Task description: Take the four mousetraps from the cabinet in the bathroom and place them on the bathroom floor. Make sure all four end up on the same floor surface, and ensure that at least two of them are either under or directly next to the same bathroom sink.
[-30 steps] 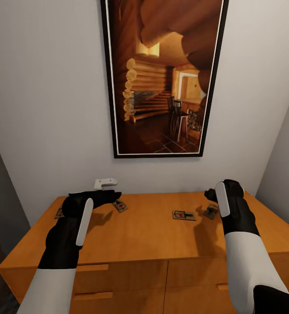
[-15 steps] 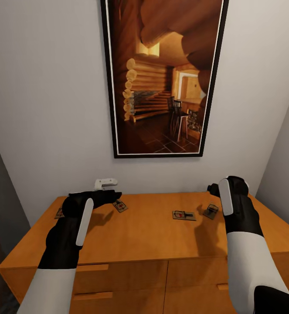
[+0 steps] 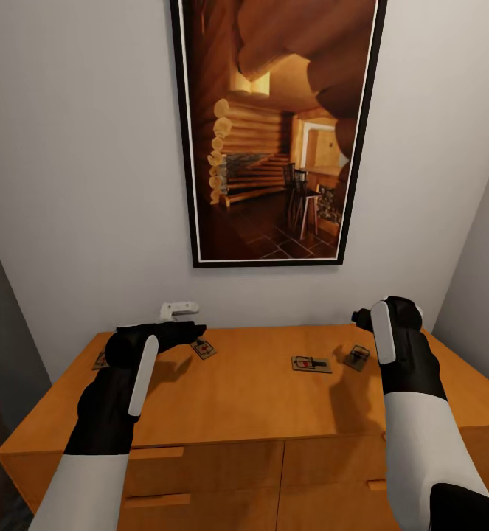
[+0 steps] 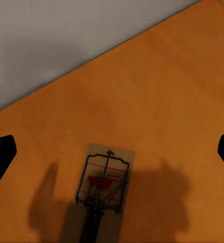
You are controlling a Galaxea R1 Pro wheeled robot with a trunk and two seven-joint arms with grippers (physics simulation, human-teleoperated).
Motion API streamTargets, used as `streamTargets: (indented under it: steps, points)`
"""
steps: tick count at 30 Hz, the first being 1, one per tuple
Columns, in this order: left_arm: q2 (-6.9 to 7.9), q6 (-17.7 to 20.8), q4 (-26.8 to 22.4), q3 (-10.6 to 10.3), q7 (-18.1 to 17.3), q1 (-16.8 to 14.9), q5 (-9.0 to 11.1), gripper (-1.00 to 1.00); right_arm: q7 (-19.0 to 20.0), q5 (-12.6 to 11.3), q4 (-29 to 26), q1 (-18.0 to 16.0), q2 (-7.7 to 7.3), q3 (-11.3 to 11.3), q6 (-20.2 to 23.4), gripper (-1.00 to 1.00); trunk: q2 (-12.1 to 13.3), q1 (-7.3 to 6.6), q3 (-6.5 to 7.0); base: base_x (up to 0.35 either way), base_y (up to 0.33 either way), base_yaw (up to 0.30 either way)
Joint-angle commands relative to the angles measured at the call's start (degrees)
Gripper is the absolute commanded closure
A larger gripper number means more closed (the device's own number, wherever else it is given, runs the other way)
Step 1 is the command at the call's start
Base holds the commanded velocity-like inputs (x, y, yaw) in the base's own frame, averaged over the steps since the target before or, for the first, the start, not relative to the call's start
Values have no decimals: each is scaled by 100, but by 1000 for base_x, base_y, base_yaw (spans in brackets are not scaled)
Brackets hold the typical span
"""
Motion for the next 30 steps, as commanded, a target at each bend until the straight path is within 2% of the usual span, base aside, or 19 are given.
streamTargets:
  steps: [1,14,30]
  points:
    - [-1,25,-4,4,6,-5,28,-100,-53,-61,-5,-6,4,-8,9,-100,-4,0,-7,50,0,0]
    - [-1,25,-4,4,6,-5,33,-100,-49,-61,-5,-6,4,-11,9,-100,-4,0,-7,171,0,0]
    - [-1,25,-4,3,6,-5,44,-100,-46,-61,2,-6,4,-25,9,-100,-4,0,-1,26,0,-10]
